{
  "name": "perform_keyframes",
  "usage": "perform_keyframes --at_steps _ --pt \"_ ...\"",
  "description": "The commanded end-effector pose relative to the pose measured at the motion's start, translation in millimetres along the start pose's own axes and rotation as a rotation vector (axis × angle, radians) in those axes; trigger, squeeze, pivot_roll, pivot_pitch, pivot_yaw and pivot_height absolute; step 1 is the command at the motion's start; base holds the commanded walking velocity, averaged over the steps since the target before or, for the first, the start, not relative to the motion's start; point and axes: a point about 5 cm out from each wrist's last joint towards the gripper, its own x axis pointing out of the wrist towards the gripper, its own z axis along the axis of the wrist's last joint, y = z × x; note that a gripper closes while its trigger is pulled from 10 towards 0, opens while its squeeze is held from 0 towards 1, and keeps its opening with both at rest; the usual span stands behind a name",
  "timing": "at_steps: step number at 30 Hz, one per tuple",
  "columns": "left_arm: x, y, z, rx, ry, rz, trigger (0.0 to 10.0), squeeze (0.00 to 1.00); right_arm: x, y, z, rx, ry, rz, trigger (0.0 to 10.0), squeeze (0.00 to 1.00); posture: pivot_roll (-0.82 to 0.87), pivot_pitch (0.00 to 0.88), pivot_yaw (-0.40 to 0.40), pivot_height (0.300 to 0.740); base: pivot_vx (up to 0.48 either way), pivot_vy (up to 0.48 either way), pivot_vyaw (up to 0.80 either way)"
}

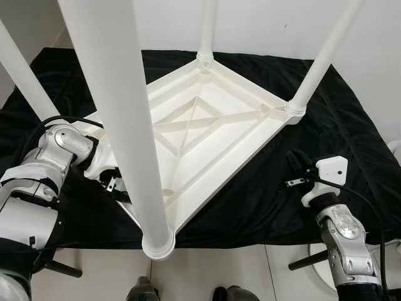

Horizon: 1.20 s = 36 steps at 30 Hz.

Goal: Building children table

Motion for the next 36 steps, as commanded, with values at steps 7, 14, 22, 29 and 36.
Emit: perform_keyframes --at_steps 7,14,22,29,36 --pt "8.3 -1.8 -8 -0.025 0.054 0.032 0.0 0.00 -5.4 2.1 -2 0.002 0.006 -0.018 10.0 0.00 0.06 0.071 -0.008 0.740 0.000 0.000 0.00" --pt "9.1 -1.0 -6 -0.020 0.026 0.047 0.0 0.00 -5.8 -1.3 -2 -0.001 0.007 -0.030 10.0 0.00 0.07 0.072 -0.008 0.740 0.000 0.000 0.00" --pt "17.0 0.7 2 -0.038 -0.101 0.081 0.0 0.00 -4.7 -2.0 -1 -0.005 0.006 -0.033 10.0 0.00 0.07 0.072 -0.009 0.740 0.000 0.000 0.00" --pt "33.9 6.5 18 -0.054 -0.286 0.201 0.0 0.00 -4.3 -1.9 -1 -0.007 0.003 -0.037 10.0 0.00 0.06 0.071 -0.010 0.740 0.000 0.000 0.00" --pt "60.4 11.6 45 -0.020 -0.439 0.302 10.0 0.00 -1.7 1.4 -2 0.004 0.002 -0.039 10.0 0.00 0.07 0.073 -0.015 0.740 0.000 0.000 0.00"
